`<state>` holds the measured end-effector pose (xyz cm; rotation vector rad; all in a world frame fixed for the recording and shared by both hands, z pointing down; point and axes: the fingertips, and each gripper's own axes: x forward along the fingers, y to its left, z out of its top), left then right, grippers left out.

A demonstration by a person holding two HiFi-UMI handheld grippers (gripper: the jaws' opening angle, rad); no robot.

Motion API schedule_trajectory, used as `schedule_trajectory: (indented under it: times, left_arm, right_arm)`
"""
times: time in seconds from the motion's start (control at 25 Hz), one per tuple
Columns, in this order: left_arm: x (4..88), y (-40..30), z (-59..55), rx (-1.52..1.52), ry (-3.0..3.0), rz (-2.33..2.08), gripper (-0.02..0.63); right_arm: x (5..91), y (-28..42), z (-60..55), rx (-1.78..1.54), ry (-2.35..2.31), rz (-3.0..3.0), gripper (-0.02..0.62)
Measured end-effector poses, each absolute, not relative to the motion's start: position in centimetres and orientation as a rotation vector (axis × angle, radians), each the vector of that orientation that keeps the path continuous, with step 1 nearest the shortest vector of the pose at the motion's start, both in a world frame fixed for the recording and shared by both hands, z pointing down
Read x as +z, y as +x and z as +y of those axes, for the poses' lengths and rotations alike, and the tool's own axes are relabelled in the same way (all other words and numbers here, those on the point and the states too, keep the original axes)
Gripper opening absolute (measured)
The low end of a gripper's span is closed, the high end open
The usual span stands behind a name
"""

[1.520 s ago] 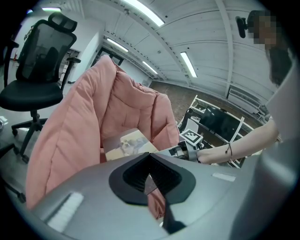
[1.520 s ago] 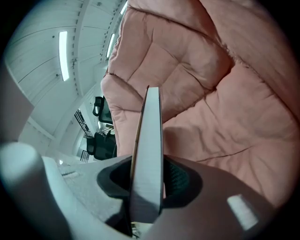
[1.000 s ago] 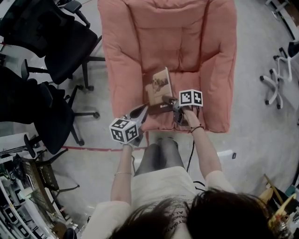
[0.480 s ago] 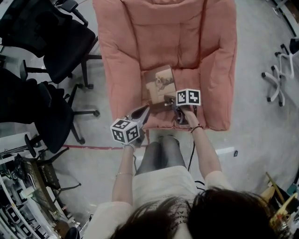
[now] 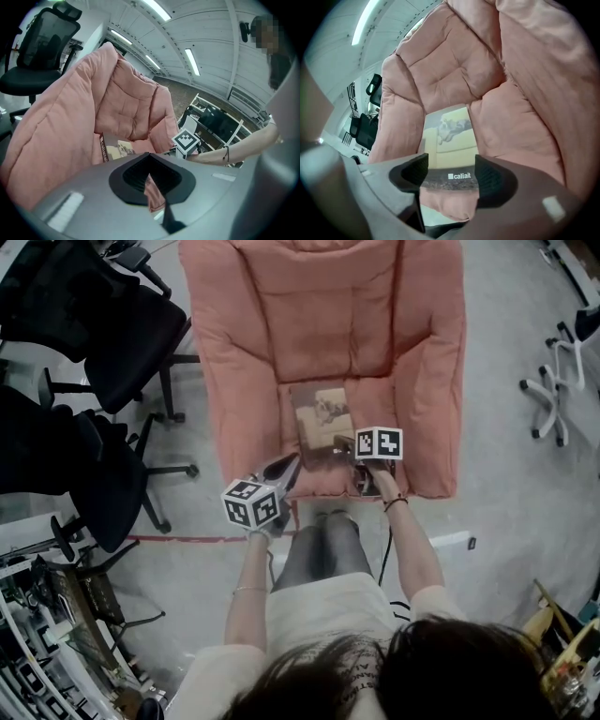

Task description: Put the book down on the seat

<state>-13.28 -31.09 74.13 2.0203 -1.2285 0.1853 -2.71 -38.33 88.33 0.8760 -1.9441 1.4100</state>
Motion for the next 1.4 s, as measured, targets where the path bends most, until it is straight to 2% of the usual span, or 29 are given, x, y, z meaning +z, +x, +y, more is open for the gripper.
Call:
schedule_trajectory:
  times: [0.24, 0.48, 0.76, 1.2, 1.4]
  left_arm:
    - [73.1, -12.8, -31.1, 0.191, 2.028, -1.205, -0.012]
    - [70.4, -12.4, -30.6, 0.186, 2.033, -1.187, -0.012]
    - [65.9, -12.1, -29.3, 0.173, 2.045, -1.166, -0.012]
    - [60.4, -11.1, -29.2, 0.129, 2.092, -1.181, -0.012]
    - [58.8, -10.2, -28.5, 0.113, 2.112, -1.163, -0.012]
  right_arm:
    - [86.6, -2.7, -37.8, 1.598, 0.885, -1.983, 0.299]
    - [81.3, -3.8, -37.2, 1.778, 0.801, -2.095, 0.293]
    - [74.1, -4.2, -36.1, 1.729, 0.784, -2.207, 0.178]
    - [66.3, -4.0, -34.9, 1.586, 0.749, -2.341, 0.091]
    - [63.2, -4.1, -34.0, 1.526, 0.735, -2.397, 0.074]
